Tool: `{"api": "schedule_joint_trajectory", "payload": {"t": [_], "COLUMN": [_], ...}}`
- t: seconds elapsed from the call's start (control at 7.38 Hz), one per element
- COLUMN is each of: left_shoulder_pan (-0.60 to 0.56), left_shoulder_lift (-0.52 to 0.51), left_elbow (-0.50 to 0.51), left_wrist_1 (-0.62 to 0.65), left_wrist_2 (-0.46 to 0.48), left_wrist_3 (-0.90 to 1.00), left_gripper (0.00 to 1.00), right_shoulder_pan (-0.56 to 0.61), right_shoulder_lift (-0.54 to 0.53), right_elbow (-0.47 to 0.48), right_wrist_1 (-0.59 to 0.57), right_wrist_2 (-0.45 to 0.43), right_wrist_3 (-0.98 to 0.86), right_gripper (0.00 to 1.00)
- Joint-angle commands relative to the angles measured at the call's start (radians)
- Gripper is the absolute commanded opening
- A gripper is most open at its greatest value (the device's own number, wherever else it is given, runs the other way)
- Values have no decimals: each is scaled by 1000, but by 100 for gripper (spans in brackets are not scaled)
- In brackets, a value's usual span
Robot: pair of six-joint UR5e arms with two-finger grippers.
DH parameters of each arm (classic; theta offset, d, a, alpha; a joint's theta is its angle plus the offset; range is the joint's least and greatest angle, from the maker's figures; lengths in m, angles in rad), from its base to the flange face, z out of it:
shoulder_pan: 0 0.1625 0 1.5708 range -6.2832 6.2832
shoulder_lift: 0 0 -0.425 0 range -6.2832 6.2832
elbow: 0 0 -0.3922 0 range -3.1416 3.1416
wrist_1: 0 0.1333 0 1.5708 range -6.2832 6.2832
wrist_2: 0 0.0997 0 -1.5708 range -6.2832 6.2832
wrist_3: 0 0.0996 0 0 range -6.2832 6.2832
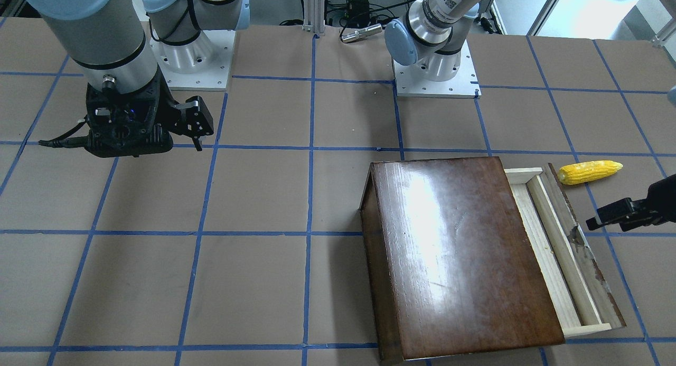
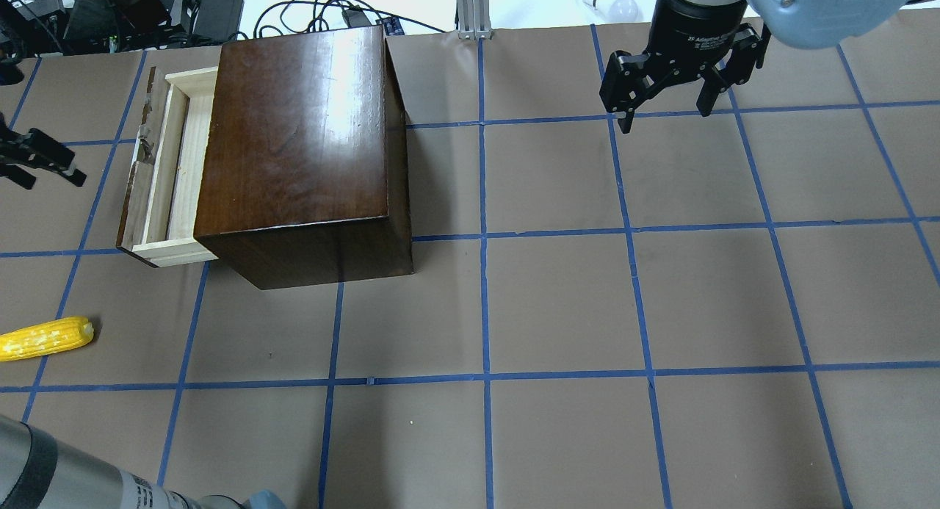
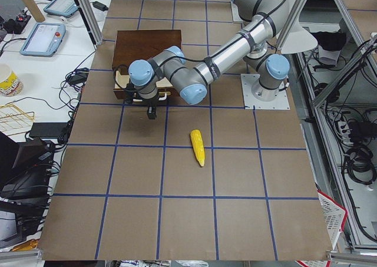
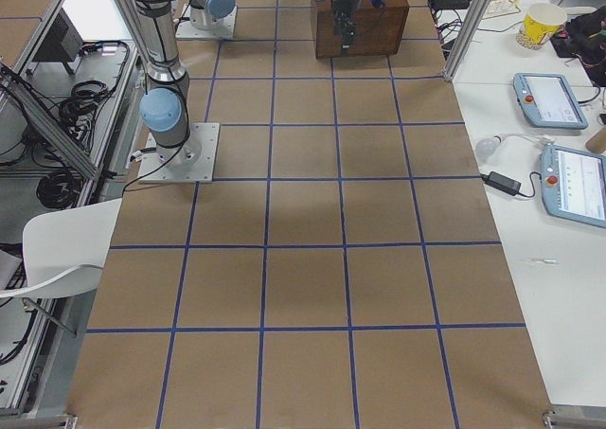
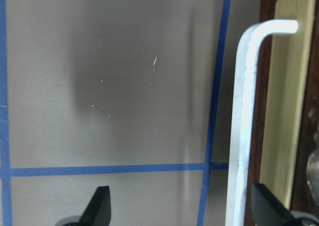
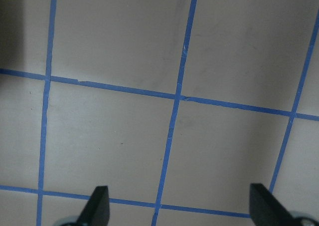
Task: Open drawer and put corn inside
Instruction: 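Lower the left gripper onto the yellow corn cob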
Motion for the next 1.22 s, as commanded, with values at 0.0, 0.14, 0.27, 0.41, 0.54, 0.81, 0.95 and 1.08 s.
{"api": "schedule_joint_trajectory", "payload": {"t": [0.0,0.14,0.27,0.41,0.54,0.81,0.95,1.08], "left_shoulder_pan": [57,83,109,120,120,134,164,186], "left_shoulder_lift": [55,62,78,98,117,135,135,135], "left_elbow": [-40,-80,-128,-171,-215,-316,-376,-445], "left_wrist_1": [-27,-21,-13,1,46,204,255,324], "left_wrist_2": [74,105,106,104,110,138,136,136], "left_wrist_3": [323,454,547,616,732,1089,1167,1245], "left_gripper": [100,100,100,100,100,100,100,100], "right_shoulder_pan": [0,0,0,0,0,0,0,0], "right_shoulder_lift": [0,0,0,0,0,0,0,0], "right_elbow": [0,0,0,0,0,0,0,0], "right_wrist_1": [0,1,0,0,0,1,1,0], "right_wrist_2": [0,0,0,0,0,0,0,0], "right_wrist_3": [-1,-1,0,-1,-1,0,0,-1], "right_gripper": [100,100,100,100,100,100,100,100]}}
